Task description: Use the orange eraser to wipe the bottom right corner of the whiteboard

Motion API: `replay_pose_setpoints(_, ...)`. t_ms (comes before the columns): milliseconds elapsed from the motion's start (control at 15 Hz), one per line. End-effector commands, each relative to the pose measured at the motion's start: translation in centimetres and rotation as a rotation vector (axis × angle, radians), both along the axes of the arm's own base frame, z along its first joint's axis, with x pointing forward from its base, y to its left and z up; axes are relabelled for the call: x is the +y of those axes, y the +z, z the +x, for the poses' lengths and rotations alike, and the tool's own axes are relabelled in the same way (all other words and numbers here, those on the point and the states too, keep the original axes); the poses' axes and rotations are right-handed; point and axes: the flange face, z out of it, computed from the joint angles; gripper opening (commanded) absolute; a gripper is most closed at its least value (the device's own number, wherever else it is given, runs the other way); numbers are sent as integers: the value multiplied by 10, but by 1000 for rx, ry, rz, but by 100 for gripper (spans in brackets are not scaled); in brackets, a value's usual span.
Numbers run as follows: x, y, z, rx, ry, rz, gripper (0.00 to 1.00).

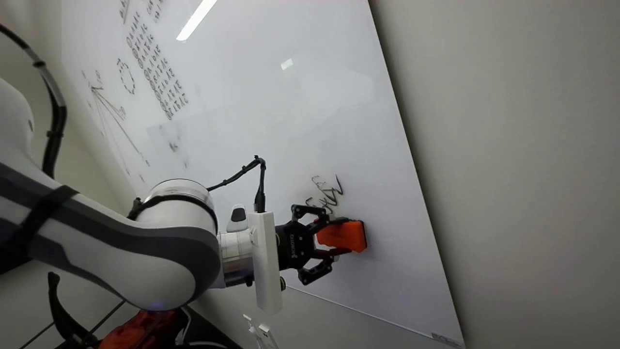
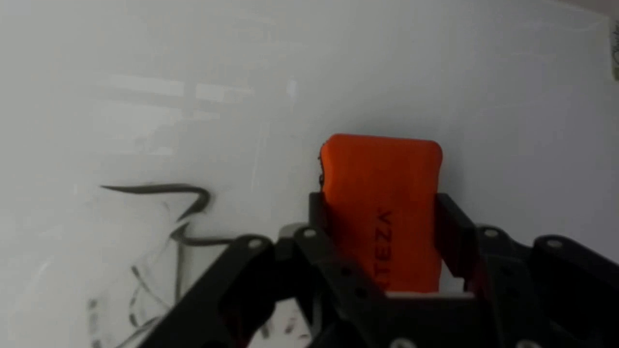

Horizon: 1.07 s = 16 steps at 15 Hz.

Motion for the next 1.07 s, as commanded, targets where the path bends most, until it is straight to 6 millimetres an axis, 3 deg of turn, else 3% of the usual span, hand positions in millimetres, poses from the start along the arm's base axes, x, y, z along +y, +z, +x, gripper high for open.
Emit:
replay_pose_setpoints(0, -4, 3, 21, 19, 46, 41, 30)
replay_pose_setpoints(400, 19, 34, 19, -29, 90, 7, 30)
replay_pose_setpoints(1000, 55, 103, 9, -206, 133, -70, 30)
